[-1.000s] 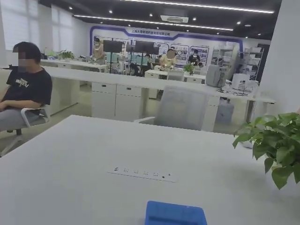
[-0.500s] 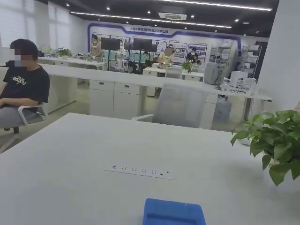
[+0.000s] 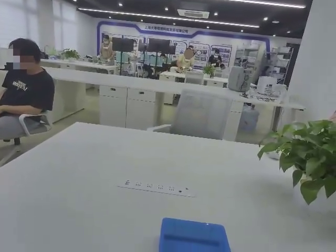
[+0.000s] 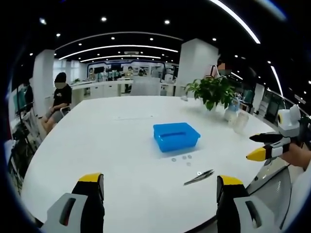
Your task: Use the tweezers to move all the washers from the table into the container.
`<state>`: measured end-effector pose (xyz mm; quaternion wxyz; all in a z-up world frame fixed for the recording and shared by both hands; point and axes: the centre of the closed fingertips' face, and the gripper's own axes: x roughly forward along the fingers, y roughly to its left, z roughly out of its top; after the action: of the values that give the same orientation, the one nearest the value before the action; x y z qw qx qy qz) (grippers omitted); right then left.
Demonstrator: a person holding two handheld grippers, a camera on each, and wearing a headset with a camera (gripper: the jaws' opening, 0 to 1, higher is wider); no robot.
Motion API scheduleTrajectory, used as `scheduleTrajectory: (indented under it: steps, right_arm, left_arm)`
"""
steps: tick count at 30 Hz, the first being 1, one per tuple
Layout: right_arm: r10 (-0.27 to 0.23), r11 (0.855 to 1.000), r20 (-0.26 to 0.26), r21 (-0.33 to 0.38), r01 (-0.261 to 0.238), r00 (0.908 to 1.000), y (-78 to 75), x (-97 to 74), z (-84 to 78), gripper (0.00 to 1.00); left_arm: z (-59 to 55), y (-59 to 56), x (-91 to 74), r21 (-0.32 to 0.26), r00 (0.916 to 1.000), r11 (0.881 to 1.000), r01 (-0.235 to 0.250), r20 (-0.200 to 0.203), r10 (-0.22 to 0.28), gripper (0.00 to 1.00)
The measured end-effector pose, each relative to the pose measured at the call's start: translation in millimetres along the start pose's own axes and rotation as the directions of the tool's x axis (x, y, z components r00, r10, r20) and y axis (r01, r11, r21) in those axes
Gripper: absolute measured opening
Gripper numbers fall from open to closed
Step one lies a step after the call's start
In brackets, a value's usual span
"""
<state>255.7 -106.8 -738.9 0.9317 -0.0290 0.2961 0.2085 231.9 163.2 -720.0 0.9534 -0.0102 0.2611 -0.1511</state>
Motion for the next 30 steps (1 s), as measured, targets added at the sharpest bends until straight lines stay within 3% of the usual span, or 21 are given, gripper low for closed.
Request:
scheduleTrajectory:
  steps: [13,17,19,22,24,25,27,30]
  right_arm:
    - [-0.005,1.0,-0.01,0.011,0.005,0.9999,-4.6,7.6,-0.2,0.97]
    - [-0.005,1.0,-0.036,0.005,0.005,0.9993,-7.4,10.9,-4.9,0.96]
    - [-0.006,1.0,-0.048,0.003,0.007,0.9988,-9.6,12.4,-7.2,0.96]
    - [-0.003,1.0,-0.069,0.0,0.003,0.9976,-10.9,14.2,-10.2,0.96]
    - [-0.004,1.0,-0.079,-0.007,0.003,0.9969,-12.3,15.4,-11.8,0.95]
    - [-0.003,1.0,-0.082,-0.007,0.003,0.9966,-12.4,15.8,-12.4,0.95]
    - [-0.004,1.0,-0.095,-0.009,0.003,0.9955,-13.5,17.2,-14.0,0.95]
    - [-0.005,1.0,-0.104,-0.013,0.003,0.9946,-13.9,18.2,-14.2,0.95]
  left_arm:
    - [2.5,-5.8,15.6,0.053,0.9988,0.997,0.048,-0.017,-0.047,0.95]
    - [-0.8,-8.9,25.2,0.072,0.9961,0.994,0.081,-0.041,-0.078,0.91]
    - [-2.0,-13.5,31.4,0.089,0.9918,0.989,0.121,-0.052,-0.117,0.87]
    - [-8.4,-20.1,40.9,0.124,0.9788,0.974,0.189,-0.104,-0.176,0.76]
    - [-11.9,-25.5,48.3,0.19,0.9676,0.953,0.237,-0.134,-0.214,0.67]
    - [-13.0,-27.4,53.6,0.239,0.9658,0.939,0.248,-0.137,-0.22,0.63]
    - [-17.6,-31.5,59.9,0.273,0.9589,0.923,0.272,-0.159,-0.235,0.59]
    - [-28.2,-40.9,71.6,0.314,0.938,0.89,0.331,-0.212,-0.274,0.51]
